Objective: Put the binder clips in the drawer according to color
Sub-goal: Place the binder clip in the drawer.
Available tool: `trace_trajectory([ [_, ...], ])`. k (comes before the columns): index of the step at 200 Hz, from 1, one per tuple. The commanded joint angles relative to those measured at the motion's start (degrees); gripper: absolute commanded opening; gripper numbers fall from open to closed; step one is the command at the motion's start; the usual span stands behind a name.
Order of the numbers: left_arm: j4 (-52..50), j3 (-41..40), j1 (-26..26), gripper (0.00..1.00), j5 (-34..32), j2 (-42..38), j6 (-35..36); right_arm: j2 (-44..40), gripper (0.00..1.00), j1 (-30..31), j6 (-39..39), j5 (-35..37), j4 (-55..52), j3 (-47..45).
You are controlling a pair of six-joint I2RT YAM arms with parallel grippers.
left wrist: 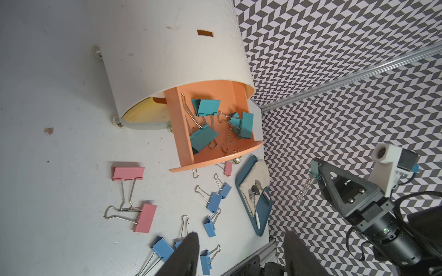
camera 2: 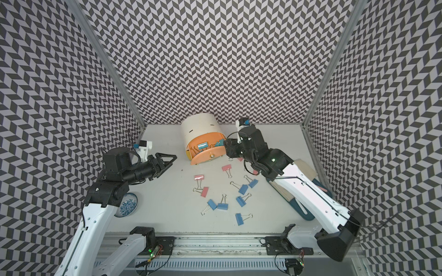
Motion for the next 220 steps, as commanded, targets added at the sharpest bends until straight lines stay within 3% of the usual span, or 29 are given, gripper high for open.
trace_trajectory([
  [1,4.4,2.1,-0.1,0.6,2.3,1.6,0.4,4.6,0.44,-0.3,-1.1,-2.4,0.2,4.9],
  [48,11.0,2.8,-1.7,0.6,2.9,5.3,-2.8,13.5,0.44,-0.4,-0.7,-5.9,1.8,14.0],
  [131,12.8,4.6,-5.0,0.6,-1.8,8.3,-2.9,26.1,0.44,-0.8,1.1,-7.9,6.1,24.1],
  [186,12.4,3.2,-5.0,0.6,-1.8,8.2,-2.1,29.4,0.45,-1.2,1.0,-8.7,7.7,25.3],
  [220,12.3,2.8,-5.0,0.6,-1.8,8.4,-1.6,29.5,0.53,-1.2,0.3,-8.7,8.2,24.3],
])
